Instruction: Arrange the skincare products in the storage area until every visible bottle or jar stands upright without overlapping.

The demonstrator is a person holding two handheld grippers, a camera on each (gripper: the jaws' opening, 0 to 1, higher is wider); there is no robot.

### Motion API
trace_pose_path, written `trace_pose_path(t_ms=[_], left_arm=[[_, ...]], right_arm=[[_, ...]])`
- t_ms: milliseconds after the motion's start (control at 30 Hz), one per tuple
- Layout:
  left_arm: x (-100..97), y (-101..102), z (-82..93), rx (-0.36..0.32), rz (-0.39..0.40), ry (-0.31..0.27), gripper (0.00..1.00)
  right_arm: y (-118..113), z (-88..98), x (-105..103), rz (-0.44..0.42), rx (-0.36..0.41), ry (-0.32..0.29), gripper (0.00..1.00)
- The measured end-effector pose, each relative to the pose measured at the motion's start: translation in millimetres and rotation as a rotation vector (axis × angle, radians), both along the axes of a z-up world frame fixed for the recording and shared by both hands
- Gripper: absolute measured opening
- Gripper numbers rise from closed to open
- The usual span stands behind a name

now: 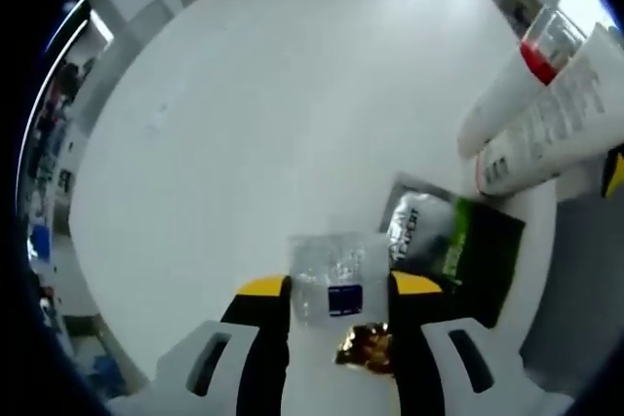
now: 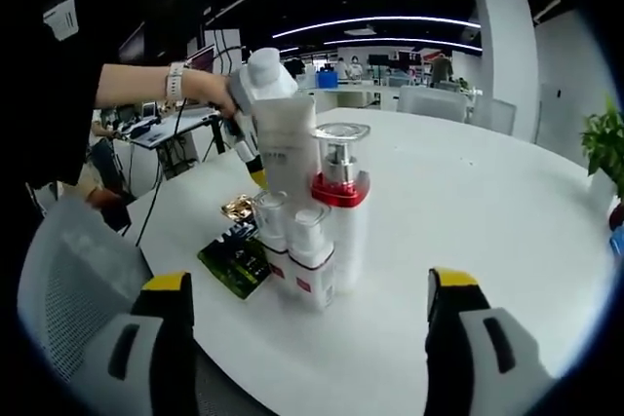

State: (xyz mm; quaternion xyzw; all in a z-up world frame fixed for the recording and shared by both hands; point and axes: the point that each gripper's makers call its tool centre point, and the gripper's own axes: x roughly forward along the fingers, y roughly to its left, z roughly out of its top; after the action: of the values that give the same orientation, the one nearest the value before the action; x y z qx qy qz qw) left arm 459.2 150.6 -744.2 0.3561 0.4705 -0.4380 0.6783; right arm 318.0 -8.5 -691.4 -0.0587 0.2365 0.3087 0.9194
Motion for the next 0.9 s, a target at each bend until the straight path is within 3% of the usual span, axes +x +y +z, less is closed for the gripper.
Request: trace_pose_path(t_ms=[900], left_arm=[[-48.5, 29.1, -3.9, 0.068, -0.12, 0.004, 0.36]], right_arm=[[1.7, -5.3, -2.9, 0.016, -0.027, 0.014, 1.0]])
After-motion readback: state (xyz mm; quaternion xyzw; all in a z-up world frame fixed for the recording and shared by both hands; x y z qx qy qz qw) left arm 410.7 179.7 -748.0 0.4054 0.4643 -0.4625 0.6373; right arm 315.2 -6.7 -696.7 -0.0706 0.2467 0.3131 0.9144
